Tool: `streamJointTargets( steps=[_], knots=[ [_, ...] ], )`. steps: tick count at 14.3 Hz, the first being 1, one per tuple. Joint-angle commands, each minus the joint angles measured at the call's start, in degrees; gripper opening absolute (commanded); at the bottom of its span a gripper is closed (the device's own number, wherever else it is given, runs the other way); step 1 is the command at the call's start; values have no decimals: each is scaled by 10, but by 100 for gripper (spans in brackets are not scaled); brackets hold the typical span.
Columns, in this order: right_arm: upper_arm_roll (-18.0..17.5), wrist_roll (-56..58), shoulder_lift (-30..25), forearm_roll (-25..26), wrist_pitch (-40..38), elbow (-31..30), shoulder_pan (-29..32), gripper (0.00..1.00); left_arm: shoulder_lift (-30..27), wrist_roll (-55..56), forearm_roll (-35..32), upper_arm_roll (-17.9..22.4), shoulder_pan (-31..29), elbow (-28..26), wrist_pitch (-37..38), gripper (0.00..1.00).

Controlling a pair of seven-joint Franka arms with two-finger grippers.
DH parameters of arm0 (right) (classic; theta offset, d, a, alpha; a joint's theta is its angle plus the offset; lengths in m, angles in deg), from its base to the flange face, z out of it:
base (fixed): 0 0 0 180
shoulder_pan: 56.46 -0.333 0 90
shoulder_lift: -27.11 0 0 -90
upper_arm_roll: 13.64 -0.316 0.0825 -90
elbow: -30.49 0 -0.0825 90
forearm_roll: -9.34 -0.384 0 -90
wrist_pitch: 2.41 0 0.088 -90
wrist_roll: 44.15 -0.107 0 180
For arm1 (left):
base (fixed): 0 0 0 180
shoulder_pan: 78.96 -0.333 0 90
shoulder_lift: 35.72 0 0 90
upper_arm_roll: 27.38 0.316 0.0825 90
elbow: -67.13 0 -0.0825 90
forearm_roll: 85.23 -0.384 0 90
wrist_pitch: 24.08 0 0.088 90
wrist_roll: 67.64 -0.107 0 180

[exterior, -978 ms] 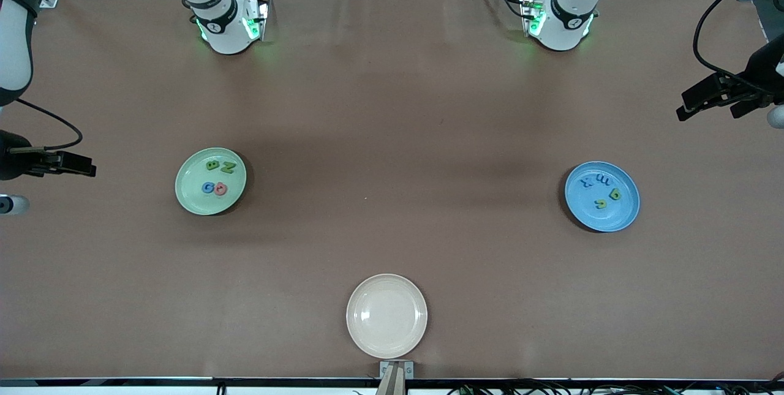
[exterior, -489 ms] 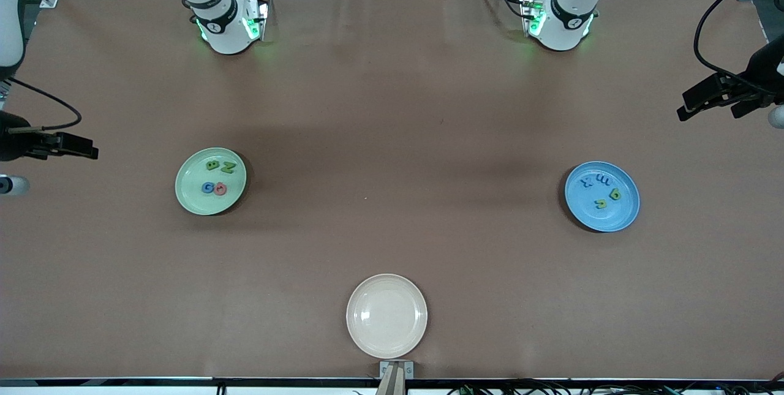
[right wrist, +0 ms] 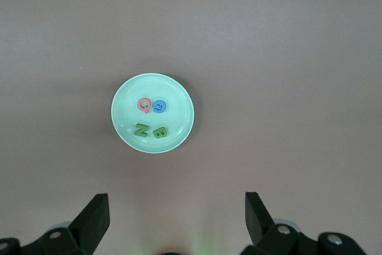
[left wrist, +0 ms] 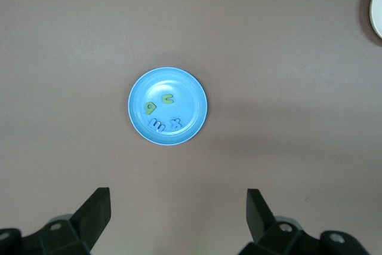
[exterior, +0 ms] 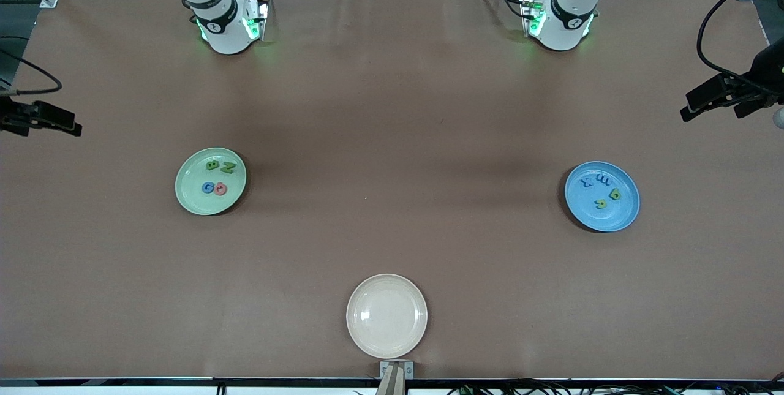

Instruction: Sort upper and lower case letters into plates

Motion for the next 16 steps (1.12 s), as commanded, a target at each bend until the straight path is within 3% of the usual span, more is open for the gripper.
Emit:
streamJointTargets(
  steps=[1, 3, 6, 8, 9, 16],
  knots=[
    [-8, 8, -35, -10, -5, -27, 10, 100, -3, -4, -7, 8, 3, -3, -1, 100],
    [-9, 8, -41, -9, -14, -28, 9, 100, -2, -4, -7, 54, 54, -3, -2, 100],
    [-9, 8, -68, -10, -14, -52, 10, 100, -4, -4, -8, 264, 262, -3, 0, 100],
    [-9, 8, -76, -10, -14, -60, 11, 100, -6, -4, -8, 371, 369, -3, 3, 100],
    [-9, 8, -81, -9, -15, -60, 10, 100, -6, -7, -8, 396, 392, -3, 3, 100],
    [-10, 8, -101, -8, -11, -73, 8, 100, -8, -12, -7, 398, 392, -3, 4, 100]
  ],
)
